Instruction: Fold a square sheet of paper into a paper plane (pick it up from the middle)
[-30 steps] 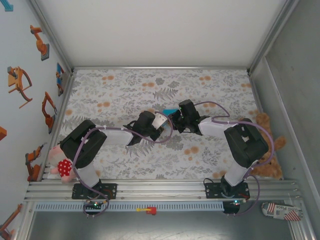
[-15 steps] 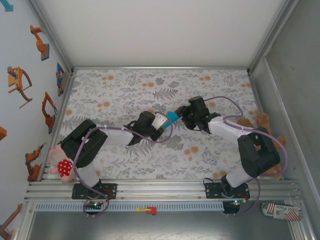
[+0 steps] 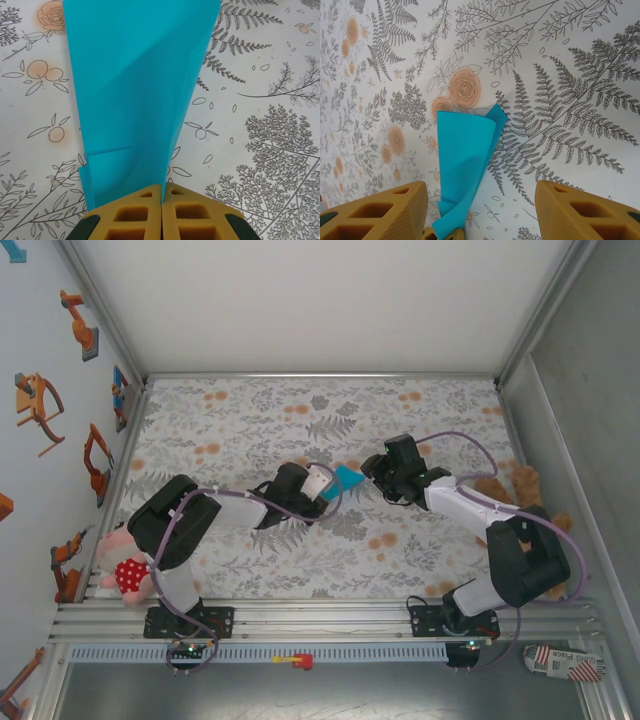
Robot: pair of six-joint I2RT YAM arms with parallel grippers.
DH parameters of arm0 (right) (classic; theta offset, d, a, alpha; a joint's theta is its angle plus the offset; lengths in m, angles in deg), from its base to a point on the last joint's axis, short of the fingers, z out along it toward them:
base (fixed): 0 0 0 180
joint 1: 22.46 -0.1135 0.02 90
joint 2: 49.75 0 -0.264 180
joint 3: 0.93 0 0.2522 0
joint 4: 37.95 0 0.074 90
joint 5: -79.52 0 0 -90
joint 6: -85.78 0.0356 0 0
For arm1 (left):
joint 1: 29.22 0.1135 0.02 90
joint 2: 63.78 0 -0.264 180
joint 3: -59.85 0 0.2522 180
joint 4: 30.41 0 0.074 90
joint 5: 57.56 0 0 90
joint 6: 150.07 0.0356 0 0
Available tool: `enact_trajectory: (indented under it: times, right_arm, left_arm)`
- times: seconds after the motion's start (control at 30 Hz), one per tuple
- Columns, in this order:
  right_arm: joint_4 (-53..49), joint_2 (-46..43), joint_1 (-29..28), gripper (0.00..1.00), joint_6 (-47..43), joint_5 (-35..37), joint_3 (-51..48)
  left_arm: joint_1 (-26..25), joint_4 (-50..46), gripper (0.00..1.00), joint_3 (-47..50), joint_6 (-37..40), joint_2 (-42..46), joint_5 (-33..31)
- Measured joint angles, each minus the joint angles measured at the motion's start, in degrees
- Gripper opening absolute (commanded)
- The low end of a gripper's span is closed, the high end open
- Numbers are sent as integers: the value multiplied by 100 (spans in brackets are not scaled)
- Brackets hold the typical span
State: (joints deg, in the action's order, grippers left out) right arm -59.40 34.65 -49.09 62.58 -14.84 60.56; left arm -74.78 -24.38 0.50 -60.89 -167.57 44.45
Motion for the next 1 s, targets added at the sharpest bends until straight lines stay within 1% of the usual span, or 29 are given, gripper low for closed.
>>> enact_trajectory:
  times: [0.2, 0.4, 0.67, 0.83, 1.0]
  right_arm:
    - [-61, -11, 0, 56, -334, 22, -70]
    - [98, -22, 7, 57, -1027, -94, -299]
    - [826, 20, 15, 57, -1696, -599, -566]
    - [1266, 278, 15, 57, -1840, -920, -575]
    - [1460, 592, 15, 57, -1978, -1220, -575]
  left_arm:
    - [153, -352, 7, -214, -286, 0, 317]
    - [328, -1014, 5, -730, -719, -72, 612]
    - [494, -1766, 4, -1290, -1360, -426, 1198]
    - [549, -1971, 4, -1377, -1655, -540, 1486]
    - [629, -2020, 4, -1410, -1950, -588, 1751]
